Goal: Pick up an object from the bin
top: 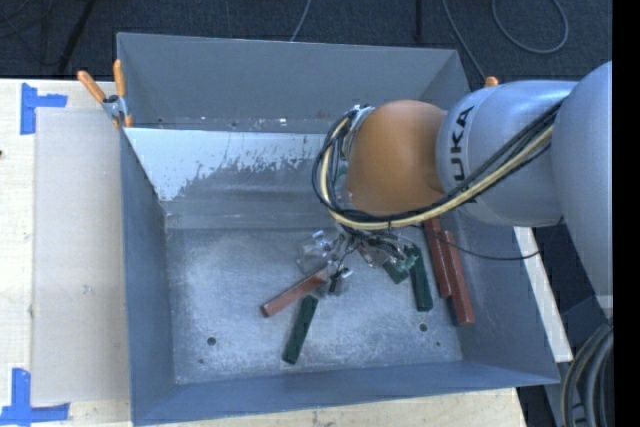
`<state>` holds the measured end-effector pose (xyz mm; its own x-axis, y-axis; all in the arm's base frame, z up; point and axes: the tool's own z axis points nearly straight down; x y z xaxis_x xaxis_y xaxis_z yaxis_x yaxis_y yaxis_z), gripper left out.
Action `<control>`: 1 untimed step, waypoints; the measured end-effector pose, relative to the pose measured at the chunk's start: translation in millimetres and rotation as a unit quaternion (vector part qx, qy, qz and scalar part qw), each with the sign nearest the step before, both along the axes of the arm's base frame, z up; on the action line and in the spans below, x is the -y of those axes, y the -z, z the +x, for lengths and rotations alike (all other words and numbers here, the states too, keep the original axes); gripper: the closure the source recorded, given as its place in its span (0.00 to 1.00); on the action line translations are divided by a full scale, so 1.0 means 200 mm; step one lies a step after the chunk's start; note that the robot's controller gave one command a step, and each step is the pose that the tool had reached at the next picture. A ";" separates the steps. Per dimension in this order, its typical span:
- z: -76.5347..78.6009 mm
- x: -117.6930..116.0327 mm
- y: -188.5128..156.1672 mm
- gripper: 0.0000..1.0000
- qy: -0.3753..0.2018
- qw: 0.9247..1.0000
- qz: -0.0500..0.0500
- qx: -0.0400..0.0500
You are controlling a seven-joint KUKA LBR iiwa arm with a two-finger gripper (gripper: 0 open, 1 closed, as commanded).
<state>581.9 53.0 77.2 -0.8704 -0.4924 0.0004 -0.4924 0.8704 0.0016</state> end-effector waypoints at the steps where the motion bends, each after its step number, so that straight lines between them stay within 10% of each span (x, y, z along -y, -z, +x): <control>1: -0.19 -0.21 -0.66 1.00 -0.045 0.999 0.001 0.004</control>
Offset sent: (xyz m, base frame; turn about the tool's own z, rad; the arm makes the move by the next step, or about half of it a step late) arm -0.0385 0.0400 0.1275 -0.0922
